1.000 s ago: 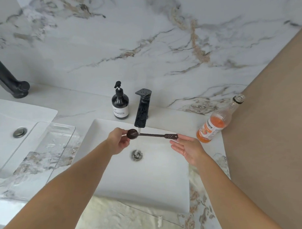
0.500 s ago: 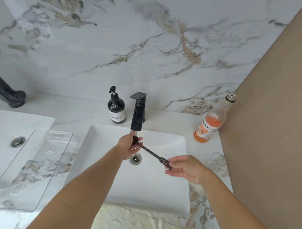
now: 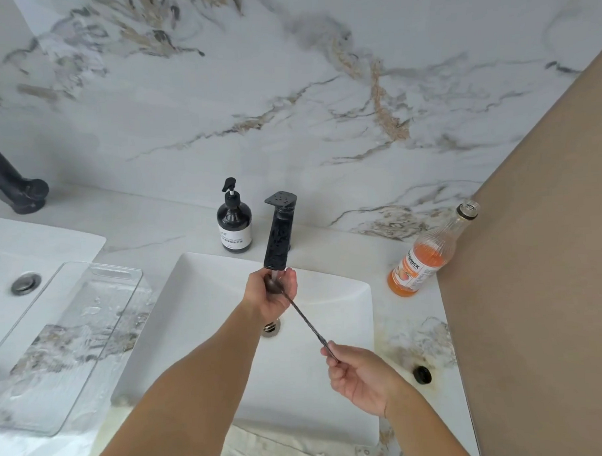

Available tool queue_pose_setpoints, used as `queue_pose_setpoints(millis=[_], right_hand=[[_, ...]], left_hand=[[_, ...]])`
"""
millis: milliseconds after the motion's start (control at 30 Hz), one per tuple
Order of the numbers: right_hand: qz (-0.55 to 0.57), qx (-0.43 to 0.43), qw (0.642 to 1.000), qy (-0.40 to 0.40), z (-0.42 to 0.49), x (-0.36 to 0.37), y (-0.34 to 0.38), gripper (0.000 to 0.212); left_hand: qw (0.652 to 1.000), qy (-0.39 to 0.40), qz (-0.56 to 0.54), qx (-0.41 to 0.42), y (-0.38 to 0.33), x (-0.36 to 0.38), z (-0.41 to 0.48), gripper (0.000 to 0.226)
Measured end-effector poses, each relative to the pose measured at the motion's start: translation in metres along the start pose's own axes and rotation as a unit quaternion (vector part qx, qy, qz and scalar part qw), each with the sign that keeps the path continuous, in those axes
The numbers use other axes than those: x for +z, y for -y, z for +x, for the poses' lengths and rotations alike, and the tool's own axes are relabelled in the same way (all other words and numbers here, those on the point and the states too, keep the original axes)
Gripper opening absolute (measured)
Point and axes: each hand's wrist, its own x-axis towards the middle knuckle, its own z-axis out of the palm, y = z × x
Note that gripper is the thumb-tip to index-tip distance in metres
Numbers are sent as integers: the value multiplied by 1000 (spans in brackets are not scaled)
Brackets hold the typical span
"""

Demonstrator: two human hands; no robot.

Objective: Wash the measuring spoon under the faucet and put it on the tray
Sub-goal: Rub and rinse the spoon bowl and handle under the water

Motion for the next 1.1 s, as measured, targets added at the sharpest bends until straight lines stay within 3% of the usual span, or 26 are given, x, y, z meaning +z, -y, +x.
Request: queue_pose_setpoints(millis=[33,67,133,167,200,267,300,333,433,500,533,567,600,633,667,700,733,767,800,867,900,933,967,1033,1067,1100], right_hand=[[-97,-60,992,-61,-1,1,1,13],[-254,-138,948,-135,-1,2,2,13],[-544,-276,749,-259,0,3,4,14],[-589,-311,690,-285,3,7,5,14],[-582,-303,703,-273,2,12,6,16],[-337,-166,913,-159,0,19,9,19],[-180,-44,979,-85,-2,22,9,20],[-69,49,996,-28,-5,22,7,22],[35,84,996,10,-6,17,1,28],[-139,-16,987,-82,-7,13,1,31],[-309,-105,933,-151,-6,12,1,31],[-480,-190,829,-216,-2,10,-1,31],[-600,-242,716,-265,1,8,0,31],[-638,-269,660,-291,2,10,1,31],[-629,-265,674,-281,-1,15,2,31],[-552,-228,766,-237,-5,19,3,32],[-407,-148,883,-180,-6,20,3,32],[-241,-26,965,-100,-7,26,4,31],[-119,61,990,-36,-11,31,1,30],[-33,94,995,4,-9,31,0,30],[-71,70,995,-28,-8,29,2,30],[-187,11,978,-92,-6,23,4,31],[-355,-75,915,-176,-6,22,5,31],[-605,-193,717,-286,-3,16,3,31],[-636,-206,682,-295,-2,18,1,31],[-583,-175,750,-259,-6,26,0,30]], left_hand=[[1000,-4,-6,-1,0,0,1,9],[1000,-9,-7,-2,-1,-1,1,10],[1000,-19,-2,-4,-1,-2,2,13],[1000,-26,-3,1,-1,-2,2,13],[999,-31,-8,5,-1,-2,2,13],[999,-37,-26,11,-3,-2,1,17],[999,-39,-33,14,-4,-3,0,18],[998,-42,-36,17,-4,-3,-2,17],[999,-41,-30,10,-4,-6,-3,21],[999,-37,-31,-2,-5,-5,-3,14],[999,-34,-28,-6,-4,-3,-3,12],[999,-34,-27,-11,-4,-1,-2,11],[999,-36,-31,-10,-3,1,-2,10],[999,-37,-39,-5,-3,1,-1,9],[998,-34,-47,0,-2,1,-1,9],[998,-31,-55,4,-1,0,-1,11],[997,-32,-64,2,1,-1,-2,14],[997,-35,-73,-1,1,-3,-3,17],[996,-36,-81,-1,1,-4,-3,19],[996,-28,-90,0,-2,-5,-3,19],[995,-20,-94,-4,-3,-3,-3,16],[996,-14,-89,-11,-4,-1,-3,14],[997,-13,-73,-17,-4,1,-2,15],[999,-14,-38,-23,-3,2,1,18],[999,-15,-32,-22,-3,1,3,19],[999,-16,-27,-18,-4,0,4,21]])
